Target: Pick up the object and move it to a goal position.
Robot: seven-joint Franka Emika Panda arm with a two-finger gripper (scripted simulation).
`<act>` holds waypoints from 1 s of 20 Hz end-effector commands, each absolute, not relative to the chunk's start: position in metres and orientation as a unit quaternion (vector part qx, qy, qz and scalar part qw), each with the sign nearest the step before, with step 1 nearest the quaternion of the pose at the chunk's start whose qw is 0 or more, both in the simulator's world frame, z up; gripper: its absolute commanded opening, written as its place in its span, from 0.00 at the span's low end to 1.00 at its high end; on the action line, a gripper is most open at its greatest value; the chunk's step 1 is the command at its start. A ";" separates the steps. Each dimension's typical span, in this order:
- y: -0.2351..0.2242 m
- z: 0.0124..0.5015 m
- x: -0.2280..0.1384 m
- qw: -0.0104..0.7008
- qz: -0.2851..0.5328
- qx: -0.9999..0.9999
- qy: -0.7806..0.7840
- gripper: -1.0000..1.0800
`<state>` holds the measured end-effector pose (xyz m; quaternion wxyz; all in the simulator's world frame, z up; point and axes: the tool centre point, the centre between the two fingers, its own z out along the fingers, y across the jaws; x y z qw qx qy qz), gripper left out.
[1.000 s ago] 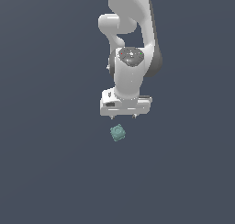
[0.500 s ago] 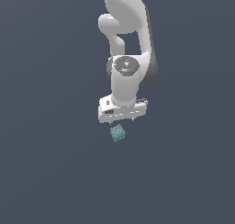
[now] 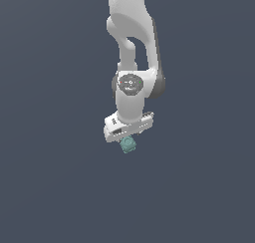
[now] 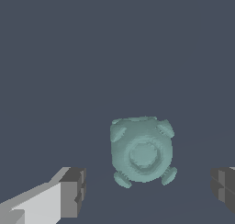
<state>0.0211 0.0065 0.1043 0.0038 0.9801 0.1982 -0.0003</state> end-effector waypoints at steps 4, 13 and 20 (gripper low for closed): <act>0.003 0.094 0.023 0.001 0.000 0.974 0.227 0.96; 0.001 0.088 0.023 0.000 0.000 0.972 0.235 0.96; 0.002 0.059 0.023 0.000 0.000 0.972 0.237 0.96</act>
